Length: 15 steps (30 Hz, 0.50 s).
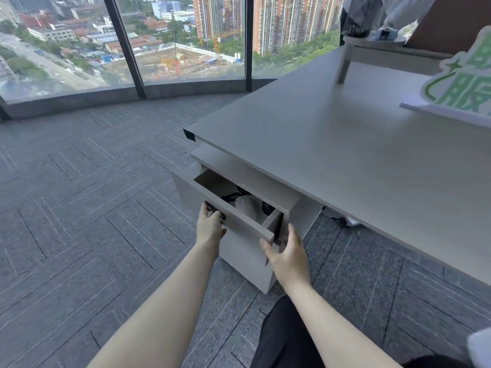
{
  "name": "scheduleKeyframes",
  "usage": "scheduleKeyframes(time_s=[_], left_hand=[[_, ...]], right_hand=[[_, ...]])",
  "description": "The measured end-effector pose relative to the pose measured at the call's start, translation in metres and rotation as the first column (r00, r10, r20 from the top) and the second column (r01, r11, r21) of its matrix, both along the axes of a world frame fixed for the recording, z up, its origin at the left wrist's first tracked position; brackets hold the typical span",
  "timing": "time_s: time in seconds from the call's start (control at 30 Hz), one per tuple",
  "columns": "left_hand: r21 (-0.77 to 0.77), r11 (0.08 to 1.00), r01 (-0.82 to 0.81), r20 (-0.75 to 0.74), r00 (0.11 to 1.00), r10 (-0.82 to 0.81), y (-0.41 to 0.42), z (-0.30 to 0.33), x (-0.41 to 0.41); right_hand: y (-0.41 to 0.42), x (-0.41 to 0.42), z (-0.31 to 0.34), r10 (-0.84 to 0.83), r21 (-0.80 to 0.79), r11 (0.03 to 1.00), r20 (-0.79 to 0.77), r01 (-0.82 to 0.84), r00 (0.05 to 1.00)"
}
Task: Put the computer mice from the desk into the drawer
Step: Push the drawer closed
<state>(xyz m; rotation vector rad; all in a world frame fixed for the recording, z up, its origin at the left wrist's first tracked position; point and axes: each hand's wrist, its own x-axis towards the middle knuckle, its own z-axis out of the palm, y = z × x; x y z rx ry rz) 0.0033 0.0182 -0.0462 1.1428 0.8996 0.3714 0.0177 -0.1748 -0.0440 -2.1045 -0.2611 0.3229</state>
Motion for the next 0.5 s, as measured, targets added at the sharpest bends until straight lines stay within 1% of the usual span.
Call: scheduleKeyframes(time_s=[0.07, 0.33, 0.43, 0.5], left_hand=[[-0.018, 1.000, 0.000, 0.013, 1.000, 0.001, -0.003, 0.000, 0.012], [-0.055, 0.997, 0.054, 0.054, 0.997, -0.051, -0.011, 0.000, 0.049], [-0.037, 0.996, 0.080, 0.064, 0.995, -0.077, -0.012, -0.001, 0.059], [0.001, 0.996, 0.085, 0.033, 0.996, -0.085, -0.013, -0.001, 0.063]], right_hand=[[0.001, 0.012, -0.004, -0.026, 0.014, 1.000, -0.028, 0.026, 0.999], [0.004, 0.048, -0.013, -0.107, 0.048, 0.993, -0.021, 0.108, 0.994], [0.003, 0.057, -0.011, -0.133, 0.076, 0.988, -0.014, 0.134, 0.991], [0.002, 0.060, -0.007, -0.134, 0.067, 0.989, 0.006, 0.133, 0.991]])
